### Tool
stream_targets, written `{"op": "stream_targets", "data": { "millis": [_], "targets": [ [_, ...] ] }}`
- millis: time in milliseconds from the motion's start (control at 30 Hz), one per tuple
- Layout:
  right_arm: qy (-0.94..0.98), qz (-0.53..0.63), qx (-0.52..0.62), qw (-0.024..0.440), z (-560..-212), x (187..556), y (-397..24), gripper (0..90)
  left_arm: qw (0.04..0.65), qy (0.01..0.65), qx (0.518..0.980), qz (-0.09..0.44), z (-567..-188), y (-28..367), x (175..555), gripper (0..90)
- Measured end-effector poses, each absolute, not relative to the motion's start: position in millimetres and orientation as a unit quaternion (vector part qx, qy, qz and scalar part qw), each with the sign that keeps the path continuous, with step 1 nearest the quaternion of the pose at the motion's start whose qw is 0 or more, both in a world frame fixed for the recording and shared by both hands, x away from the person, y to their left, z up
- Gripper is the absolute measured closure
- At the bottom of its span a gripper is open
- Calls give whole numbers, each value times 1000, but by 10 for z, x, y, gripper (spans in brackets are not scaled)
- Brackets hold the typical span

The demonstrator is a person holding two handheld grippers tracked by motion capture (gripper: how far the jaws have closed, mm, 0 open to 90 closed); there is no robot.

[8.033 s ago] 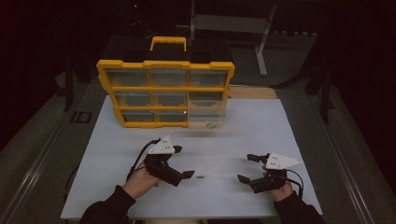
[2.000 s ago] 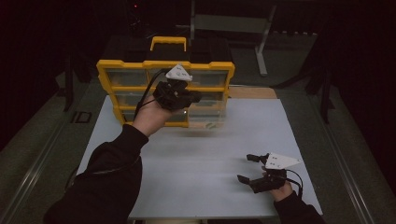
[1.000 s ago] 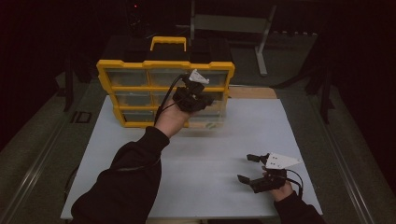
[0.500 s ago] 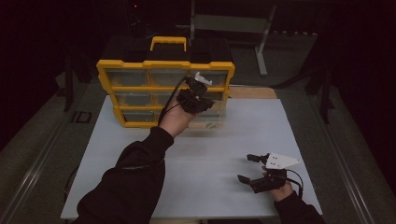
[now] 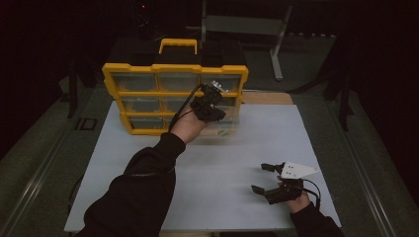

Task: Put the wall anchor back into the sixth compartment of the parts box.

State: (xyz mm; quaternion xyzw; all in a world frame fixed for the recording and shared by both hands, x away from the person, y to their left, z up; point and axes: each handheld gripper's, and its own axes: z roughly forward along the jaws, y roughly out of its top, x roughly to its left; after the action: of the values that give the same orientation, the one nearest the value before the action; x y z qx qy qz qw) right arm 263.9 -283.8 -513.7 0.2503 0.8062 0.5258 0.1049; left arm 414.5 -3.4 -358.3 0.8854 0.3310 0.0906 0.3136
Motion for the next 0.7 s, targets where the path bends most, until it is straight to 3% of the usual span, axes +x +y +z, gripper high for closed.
{"op": "stream_targets", "data": {
  "millis": [200,367,600,633,700],
  "targets": [
    [806,526,250,105,-5137,2639,-2839,121,306,325,890,95,-3573,-55,4150,804],
    [807,525,250,106,-5133,2638,-2840,121,310,327,886,106,-3529,-49,4140,655],
    [807,525,249,106,-5132,2637,-2842,121,315,334,881,112,-3461,-25,4115,524],
    [807,524,250,105,-5133,2636,-2840,121,319,338,878,117,-3437,-13,4108,442],
    [807,525,248,106,-5131,2635,-2838,121,322,341,875,122,-3409,-2,4098,380]
  ]
}}
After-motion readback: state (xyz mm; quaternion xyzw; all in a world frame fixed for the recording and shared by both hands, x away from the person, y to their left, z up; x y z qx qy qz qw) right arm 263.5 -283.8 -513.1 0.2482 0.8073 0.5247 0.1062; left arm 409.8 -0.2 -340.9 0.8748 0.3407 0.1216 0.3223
